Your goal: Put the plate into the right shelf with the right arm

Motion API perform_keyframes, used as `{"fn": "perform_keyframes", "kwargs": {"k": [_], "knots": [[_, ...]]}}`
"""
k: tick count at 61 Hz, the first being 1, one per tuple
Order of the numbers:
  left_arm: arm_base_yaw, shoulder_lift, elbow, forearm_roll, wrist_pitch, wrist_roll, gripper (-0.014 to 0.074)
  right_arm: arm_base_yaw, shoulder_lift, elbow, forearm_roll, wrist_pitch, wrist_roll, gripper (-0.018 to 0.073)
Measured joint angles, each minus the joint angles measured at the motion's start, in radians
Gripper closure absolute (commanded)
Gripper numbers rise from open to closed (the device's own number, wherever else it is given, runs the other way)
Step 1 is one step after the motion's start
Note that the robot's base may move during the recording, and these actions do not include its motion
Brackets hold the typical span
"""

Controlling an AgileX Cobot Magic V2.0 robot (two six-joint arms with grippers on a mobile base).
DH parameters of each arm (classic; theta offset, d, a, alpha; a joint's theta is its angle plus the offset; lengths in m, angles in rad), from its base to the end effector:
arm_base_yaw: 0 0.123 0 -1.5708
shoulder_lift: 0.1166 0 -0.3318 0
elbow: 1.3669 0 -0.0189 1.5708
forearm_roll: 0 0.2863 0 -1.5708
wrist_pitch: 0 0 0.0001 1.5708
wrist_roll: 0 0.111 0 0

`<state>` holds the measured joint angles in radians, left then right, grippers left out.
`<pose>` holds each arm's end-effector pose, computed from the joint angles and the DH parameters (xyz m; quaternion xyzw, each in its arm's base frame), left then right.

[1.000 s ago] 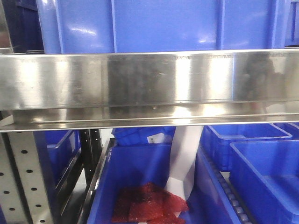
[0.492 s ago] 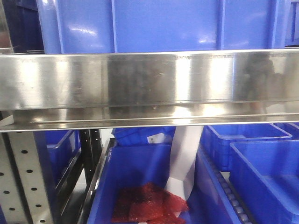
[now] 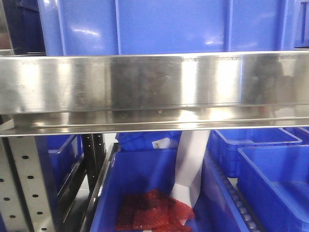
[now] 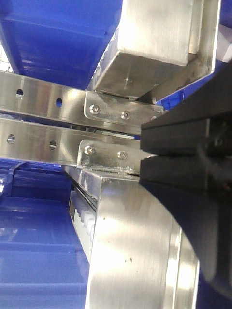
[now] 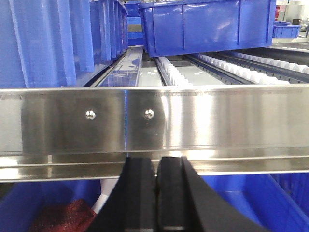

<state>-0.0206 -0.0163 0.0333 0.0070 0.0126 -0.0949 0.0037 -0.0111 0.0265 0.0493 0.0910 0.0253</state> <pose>0.0649 -0.0013 0.2015 -0.0231 0.6860 -0.0394 0.7261 0.0652 0.0007 0.1951 0.0237 0.7134 0.0289 0.6998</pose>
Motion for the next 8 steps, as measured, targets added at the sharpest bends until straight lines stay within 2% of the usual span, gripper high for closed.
{"fn": "perform_keyframes", "kwargs": {"k": [8], "knots": [[0.000, 0.000, 0.000, 0.000, 0.000, 0.000, 0.0643, 0.000, 0.000, 0.000, 0.000, 0.000, 0.000, 0.0505]]}}
